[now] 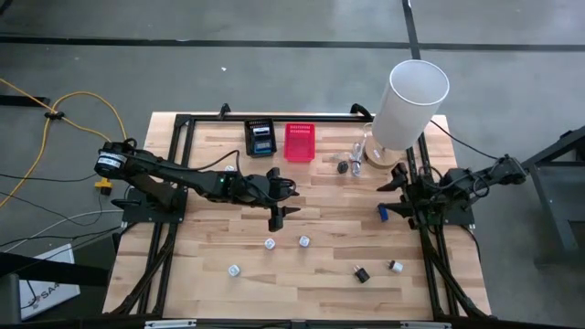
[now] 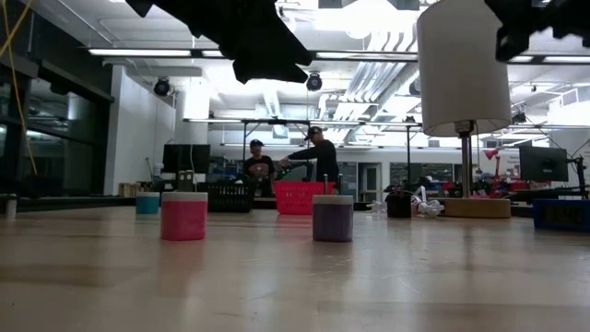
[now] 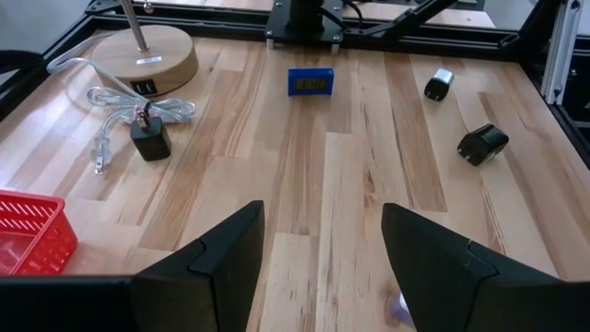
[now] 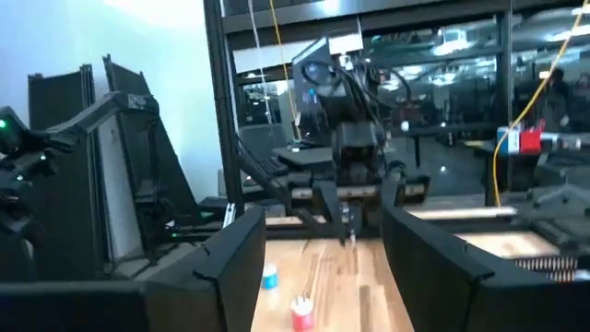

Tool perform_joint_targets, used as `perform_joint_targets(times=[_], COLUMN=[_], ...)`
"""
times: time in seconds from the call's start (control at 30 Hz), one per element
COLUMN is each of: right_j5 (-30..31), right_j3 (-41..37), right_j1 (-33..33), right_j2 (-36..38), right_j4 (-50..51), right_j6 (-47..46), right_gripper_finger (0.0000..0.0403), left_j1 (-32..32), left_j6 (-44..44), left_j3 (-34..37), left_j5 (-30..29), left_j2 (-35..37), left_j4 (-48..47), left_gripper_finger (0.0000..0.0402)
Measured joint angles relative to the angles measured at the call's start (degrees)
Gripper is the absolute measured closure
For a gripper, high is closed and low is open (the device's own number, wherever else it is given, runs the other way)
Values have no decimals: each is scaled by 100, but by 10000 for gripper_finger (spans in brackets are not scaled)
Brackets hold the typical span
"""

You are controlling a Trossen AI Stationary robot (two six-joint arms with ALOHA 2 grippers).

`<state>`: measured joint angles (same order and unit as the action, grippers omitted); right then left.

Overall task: Pick & Place Office items
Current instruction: Put the blue digital timer into the black basket

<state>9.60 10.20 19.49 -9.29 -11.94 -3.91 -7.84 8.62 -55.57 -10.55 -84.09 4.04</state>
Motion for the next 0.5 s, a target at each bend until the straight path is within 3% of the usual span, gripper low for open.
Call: perform_joint_targets(times=[0.13, 0.27, 0.4, 0.5], right_j5=[353, 1379, 2605, 2890], right_j3=[504, 1028, 1511, 1833], right_j1=[105, 253, 380, 425], right_j2=[-568, -1309, -2035, -2408], right_j4=[406, 1084, 2029, 2906], right_j6=[263, 348, -204, -923], right_gripper_finger=[199, 199, 199, 199], left_j1=[0, 0, 0, 0], left_j6=[0, -2, -2, -4], left_j3=[0, 0, 0, 0], left_j5=[0, 0, 0, 0], left_j2=[0, 0, -1, 0], left_j4=[30, 32, 34, 34], left_gripper_finger=[187, 187, 187, 187])
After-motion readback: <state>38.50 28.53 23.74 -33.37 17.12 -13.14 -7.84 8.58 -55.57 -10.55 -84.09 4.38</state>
